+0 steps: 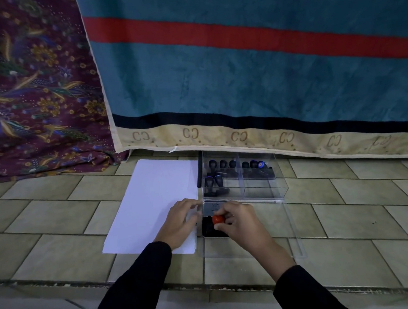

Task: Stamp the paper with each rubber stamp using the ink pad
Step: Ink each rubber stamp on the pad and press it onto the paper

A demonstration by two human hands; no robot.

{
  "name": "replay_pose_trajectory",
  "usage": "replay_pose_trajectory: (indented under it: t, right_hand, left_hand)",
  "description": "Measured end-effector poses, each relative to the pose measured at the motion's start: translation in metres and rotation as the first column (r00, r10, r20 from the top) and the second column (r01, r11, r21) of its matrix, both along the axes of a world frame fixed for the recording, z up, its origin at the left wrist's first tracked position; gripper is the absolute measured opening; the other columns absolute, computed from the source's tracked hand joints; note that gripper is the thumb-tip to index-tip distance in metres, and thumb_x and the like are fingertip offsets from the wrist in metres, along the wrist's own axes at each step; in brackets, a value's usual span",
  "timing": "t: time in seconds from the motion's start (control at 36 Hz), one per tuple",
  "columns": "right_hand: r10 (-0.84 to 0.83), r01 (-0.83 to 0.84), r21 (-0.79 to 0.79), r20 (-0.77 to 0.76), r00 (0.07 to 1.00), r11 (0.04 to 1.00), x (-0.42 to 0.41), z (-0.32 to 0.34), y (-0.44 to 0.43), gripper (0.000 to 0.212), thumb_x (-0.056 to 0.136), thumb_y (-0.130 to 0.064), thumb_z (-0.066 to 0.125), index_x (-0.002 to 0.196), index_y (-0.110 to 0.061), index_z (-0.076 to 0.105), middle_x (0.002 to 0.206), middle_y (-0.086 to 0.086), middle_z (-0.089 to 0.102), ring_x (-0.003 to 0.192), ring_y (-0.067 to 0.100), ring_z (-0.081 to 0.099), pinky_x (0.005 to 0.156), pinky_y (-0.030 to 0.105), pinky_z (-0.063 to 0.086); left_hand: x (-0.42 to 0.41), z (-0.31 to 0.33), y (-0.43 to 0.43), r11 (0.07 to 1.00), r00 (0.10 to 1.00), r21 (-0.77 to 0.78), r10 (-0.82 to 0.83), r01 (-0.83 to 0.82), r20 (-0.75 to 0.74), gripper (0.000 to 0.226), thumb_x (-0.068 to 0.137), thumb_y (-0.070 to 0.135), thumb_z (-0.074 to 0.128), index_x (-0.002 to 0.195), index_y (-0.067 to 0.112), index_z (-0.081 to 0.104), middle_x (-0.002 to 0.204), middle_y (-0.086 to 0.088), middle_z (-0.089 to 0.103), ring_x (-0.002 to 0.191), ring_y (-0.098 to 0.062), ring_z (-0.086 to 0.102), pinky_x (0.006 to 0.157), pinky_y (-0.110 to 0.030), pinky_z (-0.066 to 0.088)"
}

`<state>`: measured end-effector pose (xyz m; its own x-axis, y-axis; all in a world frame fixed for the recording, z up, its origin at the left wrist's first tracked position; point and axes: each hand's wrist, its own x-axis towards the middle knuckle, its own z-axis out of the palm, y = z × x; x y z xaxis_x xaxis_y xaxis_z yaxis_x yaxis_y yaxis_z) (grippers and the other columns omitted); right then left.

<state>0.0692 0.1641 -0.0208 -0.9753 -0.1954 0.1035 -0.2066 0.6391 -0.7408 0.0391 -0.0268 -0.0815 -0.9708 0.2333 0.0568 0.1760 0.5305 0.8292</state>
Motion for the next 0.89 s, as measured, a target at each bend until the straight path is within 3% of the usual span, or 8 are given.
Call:
replay_pose_trajectory:
  t: [0.08, 0.25, 0.53, 0.61, 0.67, 0.75, 0.83, 0.89]
  right_hand:
    - [-0.022, 0.022, -0.031, 0.014, 1.0, 0.999, 0.005, -0.003, 0.002, 0.025, 0.07, -0.007, 0.078, 0.094, -0.012, 0.071, 0.087, -0.014, 0.059, 0.083, 0.009, 0.062, 0.071, 0.006, 0.05]
    - [-0.02, 0.02, -0.004, 0.008, 1.0, 1.0, 0.002, -0.003, 0.0, 0.026, 0.076, -0.012, 0.074, 0.101, -0.014, 0.068, 0.101, -0.001, 0.065, 0.088, 0.01, 0.061, 0.073, 0.004, 0.048]
    - [-0.04, 0.041, -0.011, 0.049, 0.998, 0.999, -0.004, -0.002, -0.001, 0.027, 0.077, -0.013, 0.075, 0.102, -0.017, 0.068, 0.1, 0.003, 0.069, 0.084, 0.01, 0.064, 0.071, 0.006, 0.049]
    - [-0.03, 0.03, 0.013, 0.033, 0.999, 0.999, -0.004, -0.002, -0.002, 0.027, 0.078, -0.016, 0.073, 0.104, -0.018, 0.067, 0.104, 0.002, 0.068, 0.086, 0.011, 0.065, 0.074, 0.009, 0.051]
    - [-0.025, 0.025, 0.021, -0.002, 1.0, 0.999, -0.004, 0.0, -0.003, 0.026, 0.08, -0.017, 0.072, 0.105, -0.018, 0.067, 0.105, 0.001, 0.067, 0.087, 0.012, 0.065, 0.076, 0.012, 0.051]
    - [0.014, -0.016, -0.027, -0.07, 0.997, 1.0, -0.003, 0.006, -0.012, 0.026, 0.08, -0.019, 0.072, 0.105, -0.017, 0.067, 0.104, 0.001, 0.068, 0.088, 0.01, 0.065, 0.078, 0.012, 0.053]
    - [0.093, -0.097, -0.061, -0.065, 0.994, 0.993, -0.004, 0.01, -0.032, 0.03, 0.079, -0.021, 0.074, 0.107, -0.017, 0.067, 0.105, 0.002, 0.067, 0.085, 0.006, 0.063, 0.078, 0.005, 0.05]
    - [0.146, -0.148, -0.06, -0.042, 0.988, 0.987, -0.005, 0.011, -0.045, 0.031, 0.079, -0.021, 0.074, 0.108, -0.016, 0.067, 0.105, 0.003, 0.066, 0.083, 0.004, 0.061, 0.071, -0.004, 0.045]
  left_hand:
    - [-0.009, 0.013, -0.007, 0.955, 0.975, 0.283, 0.026, -0.09, 0.222, 0.024, 0.098, 0.025, 0.047, 0.104, 0.035, 0.067, 0.117, 0.016, 0.065, 0.117, -0.001, 0.055, 0.102, -0.027, 0.038]
    - [-0.027, 0.018, -0.022, 0.701, 0.926, 0.63, 0.119, -0.335, 0.359, 0.022, 0.097, 0.005, 0.044, 0.104, 0.009, 0.065, 0.108, -0.006, 0.072, 0.108, -0.022, 0.065, 0.106, -0.035, 0.041]
    - [-0.032, 0.016, -0.033, 0.318, 0.874, 0.818, 0.092, -0.48, 0.477, 0.023, 0.101, 0.016, 0.04, 0.109, 0.01, 0.06, 0.11, -0.006, 0.071, 0.109, -0.023, 0.064, 0.095, -0.034, 0.047]
    - [-0.026, 0.024, -0.045, 0.349, 0.905, 0.836, 0.222, -0.422, 0.364, 0.023, 0.101, 0.013, 0.039, 0.106, 0.01, 0.061, 0.107, -0.005, 0.073, 0.107, -0.025, 0.066, 0.094, -0.033, 0.049]
    - [-0.019, 0.026, -0.056, 0.582, 0.915, 0.72, 0.35, -0.379, 0.2, 0.022, 0.097, 0.01, 0.045, 0.102, 0.018, 0.065, 0.109, 0.001, 0.072, 0.107, -0.019, 0.066, 0.095, -0.031, 0.047]
    - [-0.012, 0.02, -0.073, 0.863, 0.895, 0.303, 0.443, -0.405, -0.063, 0.028, 0.094, 0.006, 0.05, 0.101, 0.029, 0.064, 0.115, 0.01, 0.065, 0.114, -0.009, 0.057, 0.098, -0.031, 0.044]
    - [-0.01, 0.009, -0.086, 0.885, 0.871, -0.144, 0.388, -0.444, -0.3, 0.027, 0.094, 0.015, 0.054, 0.12, 0.021, 0.061, 0.131, 0.004, 0.058, 0.126, -0.02, 0.049, 0.105, -0.039, 0.038]
    - [-0.009, 0.002, -0.087, 0.83, 0.892, -0.346, 0.347, -0.436, -0.29, 0.037, 0.097, 0.029, 0.05, 0.133, 0.021, 0.052, 0.147, 0.001, 0.045, 0.141, -0.022, 0.032, 0.115, -0.045, 0.023]
